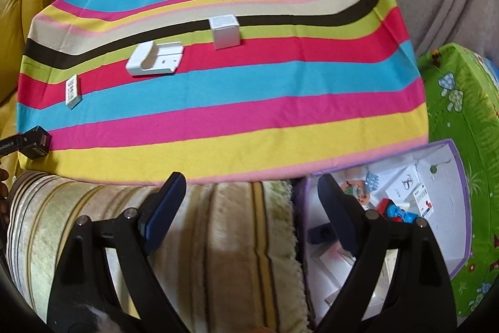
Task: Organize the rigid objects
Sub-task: 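Grasp the white dental box with the right gripper while left holds the DORMI box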
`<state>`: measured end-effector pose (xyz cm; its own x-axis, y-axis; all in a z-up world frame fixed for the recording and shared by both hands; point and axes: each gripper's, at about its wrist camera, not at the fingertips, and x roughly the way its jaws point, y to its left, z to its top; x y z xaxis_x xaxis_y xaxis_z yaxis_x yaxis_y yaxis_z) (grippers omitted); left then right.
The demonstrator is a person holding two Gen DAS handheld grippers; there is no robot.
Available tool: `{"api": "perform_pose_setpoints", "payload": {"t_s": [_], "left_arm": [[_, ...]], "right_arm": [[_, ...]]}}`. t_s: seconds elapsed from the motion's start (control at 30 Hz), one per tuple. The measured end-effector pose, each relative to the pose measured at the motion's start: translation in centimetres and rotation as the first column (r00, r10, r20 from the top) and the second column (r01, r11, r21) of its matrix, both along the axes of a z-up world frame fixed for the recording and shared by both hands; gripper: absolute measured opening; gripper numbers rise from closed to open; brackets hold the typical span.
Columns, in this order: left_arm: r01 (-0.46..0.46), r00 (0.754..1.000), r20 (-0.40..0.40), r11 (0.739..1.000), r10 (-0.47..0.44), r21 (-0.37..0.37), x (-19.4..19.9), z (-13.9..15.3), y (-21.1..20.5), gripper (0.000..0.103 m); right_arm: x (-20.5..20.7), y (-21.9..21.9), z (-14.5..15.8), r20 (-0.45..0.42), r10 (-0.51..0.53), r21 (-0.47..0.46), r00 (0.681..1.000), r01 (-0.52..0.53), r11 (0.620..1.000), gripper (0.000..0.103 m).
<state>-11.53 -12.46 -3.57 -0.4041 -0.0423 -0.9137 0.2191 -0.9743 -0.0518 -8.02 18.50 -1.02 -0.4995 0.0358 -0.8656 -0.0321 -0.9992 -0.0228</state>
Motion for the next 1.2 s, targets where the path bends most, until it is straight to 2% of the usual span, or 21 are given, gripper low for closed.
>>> {"api": "perform_pose_setpoints", "payload": {"t_s": [0.2,0.37,0.6,0.7,1.0,1.2], "left_arm": [[0.001,1.000,-0.022,1.000,-0.001,0.000,-1.0,0.5,-0.2,0.086],[-0.012,0.999,-0.047,1.000,0.012,0.003,-2.7,1.1,-0.7,0.086],[-0.042,0.994,-0.098,0.998,0.046,0.035,-5.2,2.4,-1.7,0.085],[-0.057,0.989,-0.130,0.997,0.064,0.057,-6.0,3.0,-2.3,0.085],[-0.114,0.971,-0.195,0.983,0.141,0.145,-6.5,2.5,-4.3,0.085],[-0.137,0.963,-0.210,0.977,0.169,0.161,-6.7,1.9,-5.0,0.085]], "right_arm": [[-1.7,-4.2,0.4,-0.015,0.105,-0.014,0.994,-0.106,0.994,0.088],[-3.8,-9.5,0.5,-0.032,0.210,-0.016,0.977,-0.210,0.978,0.088],[-7.2,-17.8,-0.3,-0.038,0.354,-0.019,0.934,-0.355,0.935,0.088],[-8.7,-21.5,-1.5,-0.033,0.420,0.004,0.907,-0.420,0.907,0.088],[-12.4,-26.6,-4.5,-0.012,0.465,0.012,0.885,-0.465,0.885,0.088],[-14.0,-28.5,-6.5,0.014,0.484,0.029,0.875,-0.484,0.875,0.073]]}}
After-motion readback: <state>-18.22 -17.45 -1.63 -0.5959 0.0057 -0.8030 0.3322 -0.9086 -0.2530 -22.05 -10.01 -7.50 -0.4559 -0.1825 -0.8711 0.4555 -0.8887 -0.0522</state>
